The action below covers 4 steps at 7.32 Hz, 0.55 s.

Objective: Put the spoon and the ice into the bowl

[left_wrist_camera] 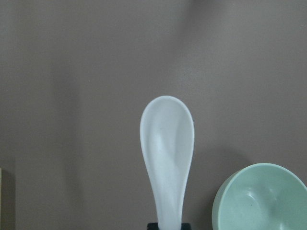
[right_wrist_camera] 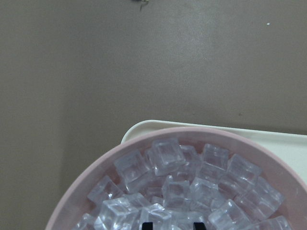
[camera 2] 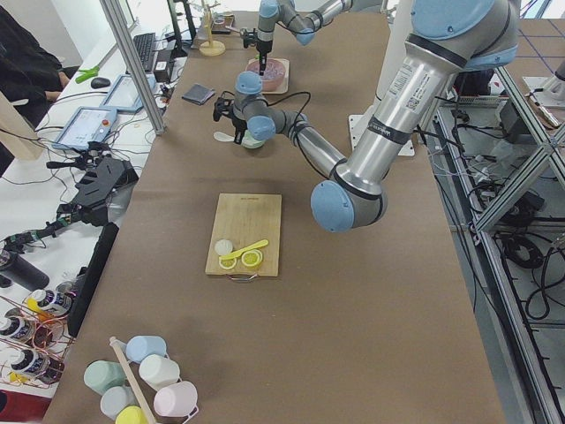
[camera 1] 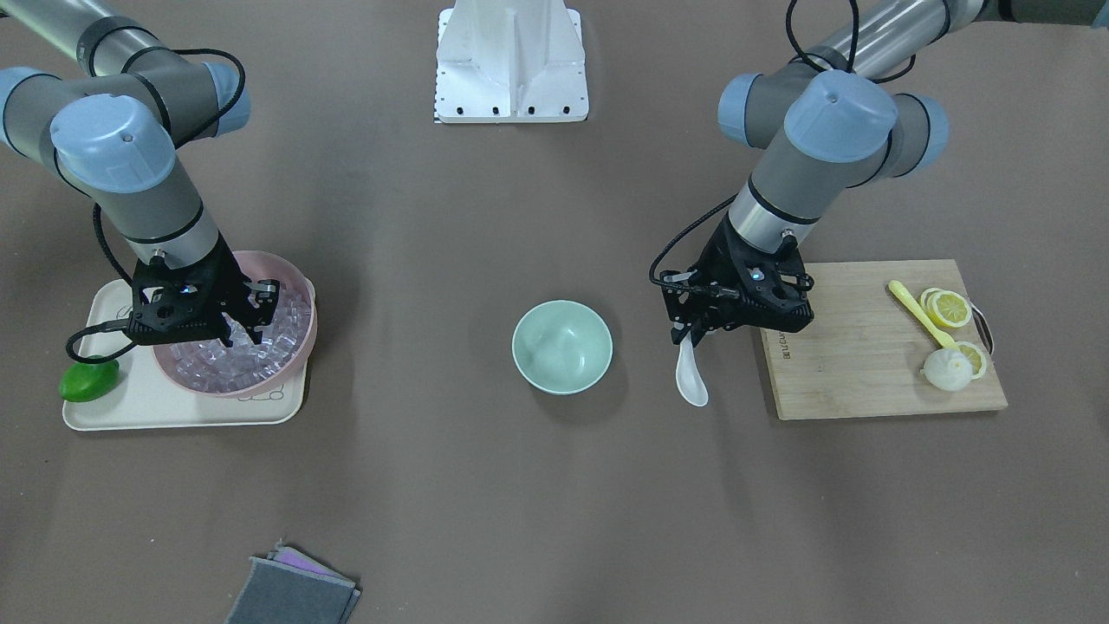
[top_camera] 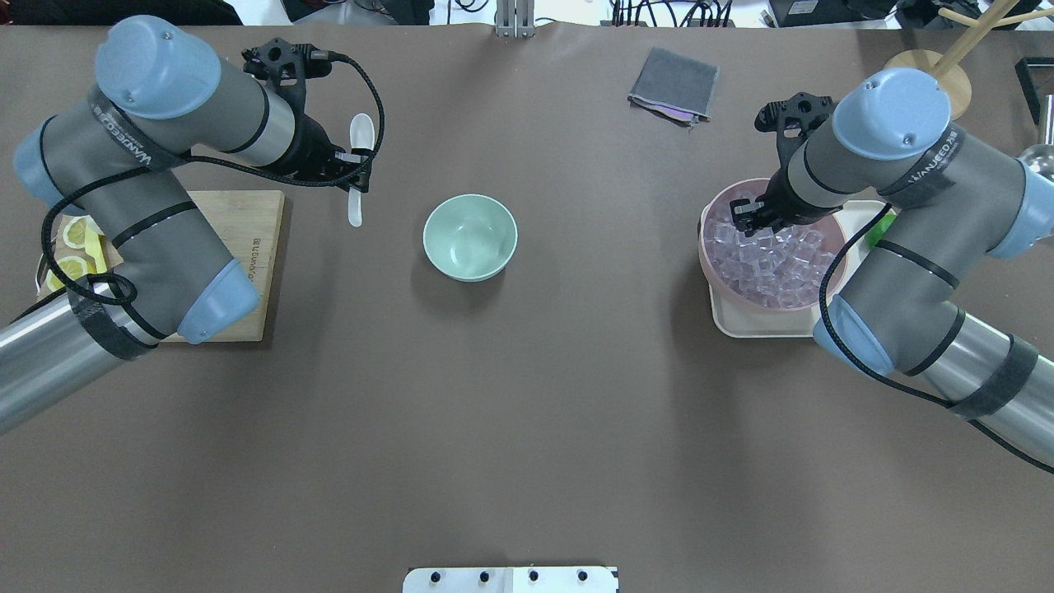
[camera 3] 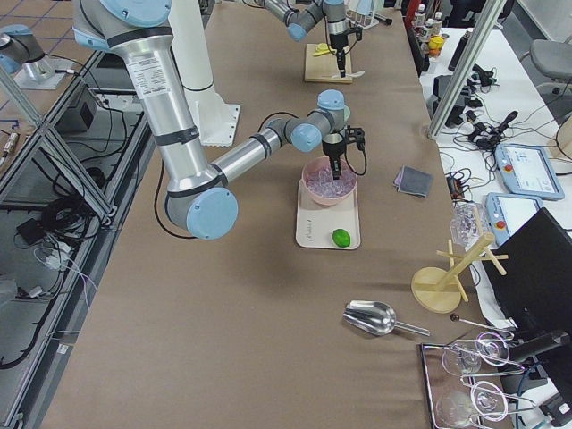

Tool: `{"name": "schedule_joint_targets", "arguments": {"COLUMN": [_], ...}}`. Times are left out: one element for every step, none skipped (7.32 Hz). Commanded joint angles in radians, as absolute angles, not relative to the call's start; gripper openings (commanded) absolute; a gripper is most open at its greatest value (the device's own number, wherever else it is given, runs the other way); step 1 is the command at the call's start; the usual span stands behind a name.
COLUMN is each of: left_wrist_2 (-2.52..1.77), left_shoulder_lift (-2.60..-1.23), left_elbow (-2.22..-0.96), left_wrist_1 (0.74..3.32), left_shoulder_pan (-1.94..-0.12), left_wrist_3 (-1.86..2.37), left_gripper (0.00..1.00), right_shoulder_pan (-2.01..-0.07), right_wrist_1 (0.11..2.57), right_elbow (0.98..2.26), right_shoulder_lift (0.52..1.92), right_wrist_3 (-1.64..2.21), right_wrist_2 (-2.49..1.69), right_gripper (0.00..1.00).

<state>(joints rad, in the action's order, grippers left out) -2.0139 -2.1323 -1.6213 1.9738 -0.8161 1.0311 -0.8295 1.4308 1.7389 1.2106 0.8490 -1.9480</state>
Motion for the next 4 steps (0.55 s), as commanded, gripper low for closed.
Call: {"name": "schedule_joint_targets", "arguments": {"left_wrist_2": [-2.014,-2.013,-2.011,-2.006], "left_shoulder_lift": [-2.176,-2.187,-2.194,-2.207], "left_elbow": [-1.617,-1.615,-1.615,-1.614], "left_wrist_1": [1.956,1.956,1.956,1.95], "left_shoulder_pan": [-0.81,-0.77,-0.75,-0.718], "left_wrist_3": [1.101,1.121,1.143,1.204], "left_gripper": [0.0,0.0,0.0,0.0], "right_shoulder_pan": [-0.859,-0.87,-0.876,-0.876], "right_wrist_1": [1.44,1.439,1.439,1.439], "right_elbow": [1.744,1.744,1.746,1.749], "right_shoulder_lift": [1.198,1.192,1.183,1.171], "right_wrist_3": [0.851,0.853,0.856,0.891], "right_wrist_2": [-1.953,-1.963,-1.97,-1.97], "right_gripper": [0.0,0.0,0.0,0.0]}}
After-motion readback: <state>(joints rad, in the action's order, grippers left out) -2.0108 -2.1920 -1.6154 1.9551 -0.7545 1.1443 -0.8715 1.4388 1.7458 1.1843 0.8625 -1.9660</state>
